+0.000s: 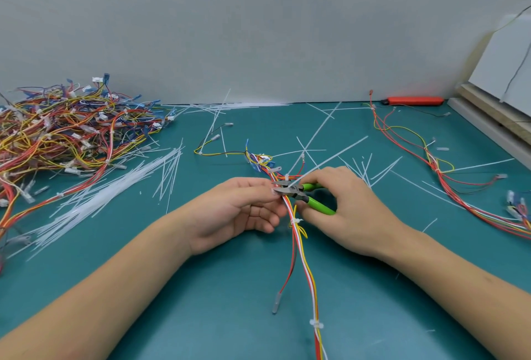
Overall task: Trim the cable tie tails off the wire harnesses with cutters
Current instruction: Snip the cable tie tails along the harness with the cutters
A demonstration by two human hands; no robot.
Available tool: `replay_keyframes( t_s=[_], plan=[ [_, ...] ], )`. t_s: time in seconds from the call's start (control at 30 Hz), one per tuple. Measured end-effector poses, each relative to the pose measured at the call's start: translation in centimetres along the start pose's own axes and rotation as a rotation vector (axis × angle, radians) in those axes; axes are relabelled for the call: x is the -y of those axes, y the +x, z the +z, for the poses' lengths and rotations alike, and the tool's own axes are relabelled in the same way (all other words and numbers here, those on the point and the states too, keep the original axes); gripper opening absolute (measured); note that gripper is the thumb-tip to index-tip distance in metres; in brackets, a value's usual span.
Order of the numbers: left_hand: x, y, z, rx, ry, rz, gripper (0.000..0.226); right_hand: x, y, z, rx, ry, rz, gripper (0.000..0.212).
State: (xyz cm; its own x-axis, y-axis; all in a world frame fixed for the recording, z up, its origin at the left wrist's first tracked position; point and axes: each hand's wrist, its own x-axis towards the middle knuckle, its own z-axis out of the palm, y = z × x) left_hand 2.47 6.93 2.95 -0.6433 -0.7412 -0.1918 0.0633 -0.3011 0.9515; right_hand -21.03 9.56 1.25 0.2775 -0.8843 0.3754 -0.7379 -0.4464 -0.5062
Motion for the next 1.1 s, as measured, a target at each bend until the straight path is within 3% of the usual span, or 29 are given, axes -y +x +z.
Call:
replay_keyframes(
  t_s=[0.27, 0.4, 0.63, 0.87, 1.1],
  plan=[
    [0.06, 0.02, -0.2, -0.006, 0.005, -0.011, 0.021, -0.09, 0.03, -0.01, 0.011, -0.01, 0.002, 0.024],
    [0.1, 0.06, -0.21, -0.001, 0.018, -0.008, 0.02, -0.13, 0.23, -0.17, 0.02, 0.02, 0.002, 0.009],
    [0.03, -0.07, -0.26, 0.021, 0.012, -0.007, 0.027, -0.23, -0.04, 0.03, 0.036, 0.109, 0.031, 0.031],
    [0.09, 0.03, -0.12, -0.01, 0.009, 0.006, 0.014, 0.02, -0.09, 0.11, 0.002, 0.039, 0.026, 0.011],
    [0.17, 0.13, -0.13, -0.012, 0.018, 0.003, 0.012, 0.15, -0.1, -0.02, -0.007, -0.019, 0.016, 0.023]
  ],
)
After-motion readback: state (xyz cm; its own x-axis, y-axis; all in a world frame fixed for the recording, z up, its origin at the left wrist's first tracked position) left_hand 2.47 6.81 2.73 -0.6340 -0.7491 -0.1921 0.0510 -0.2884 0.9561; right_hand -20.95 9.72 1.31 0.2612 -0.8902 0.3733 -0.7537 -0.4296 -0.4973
